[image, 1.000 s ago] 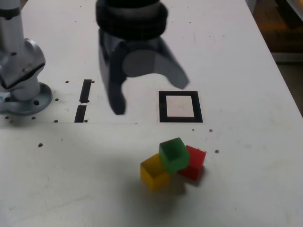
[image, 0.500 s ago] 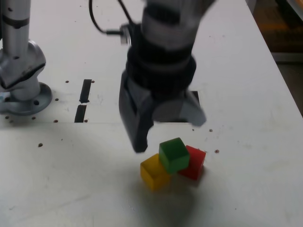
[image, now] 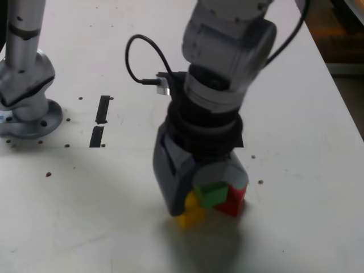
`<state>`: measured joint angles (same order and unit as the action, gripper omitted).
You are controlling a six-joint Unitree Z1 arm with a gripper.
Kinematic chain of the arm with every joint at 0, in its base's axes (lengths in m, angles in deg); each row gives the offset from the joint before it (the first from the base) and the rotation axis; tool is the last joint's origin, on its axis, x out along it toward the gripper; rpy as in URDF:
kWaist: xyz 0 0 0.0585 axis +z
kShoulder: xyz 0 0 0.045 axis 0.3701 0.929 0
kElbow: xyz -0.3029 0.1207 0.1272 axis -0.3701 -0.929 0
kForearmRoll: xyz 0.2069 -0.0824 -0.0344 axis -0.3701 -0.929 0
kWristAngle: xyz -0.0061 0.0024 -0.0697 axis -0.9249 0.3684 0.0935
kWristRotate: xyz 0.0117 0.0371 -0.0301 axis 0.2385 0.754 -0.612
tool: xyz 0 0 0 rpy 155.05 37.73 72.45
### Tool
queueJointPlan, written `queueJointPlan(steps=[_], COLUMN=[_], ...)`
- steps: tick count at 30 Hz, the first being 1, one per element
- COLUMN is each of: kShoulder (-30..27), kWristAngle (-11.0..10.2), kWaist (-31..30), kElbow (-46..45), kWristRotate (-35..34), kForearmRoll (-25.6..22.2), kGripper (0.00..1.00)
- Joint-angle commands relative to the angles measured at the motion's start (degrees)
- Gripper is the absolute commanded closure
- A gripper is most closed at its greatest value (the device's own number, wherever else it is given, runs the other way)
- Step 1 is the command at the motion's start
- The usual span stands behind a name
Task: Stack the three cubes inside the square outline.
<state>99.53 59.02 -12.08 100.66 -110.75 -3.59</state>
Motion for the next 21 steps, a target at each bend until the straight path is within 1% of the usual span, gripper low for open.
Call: queueJointPlan(steps=[1,7,10,16,19,21], kShoulder=[0.5,1.2,1.5,1.4,1.2,0.8], kWristAngle=[-0.5,-1.9,-1.9,-2.2,-2.4,-3.0], kWaist=[0.1,0.3,0.5,0.7,0.7,0.7], kElbow=[0.7,1.5,1.5,1.6,1.6,1.7], kWristRotate=[0.0,0.0,0.0,0.0,0.2,0.2], kForearmRoll=[-0.4,-0.9,-0.9,0.1,0.6,0.4], kGripper=[0.2,0.35,0.43,0.62,0.66,0.68])
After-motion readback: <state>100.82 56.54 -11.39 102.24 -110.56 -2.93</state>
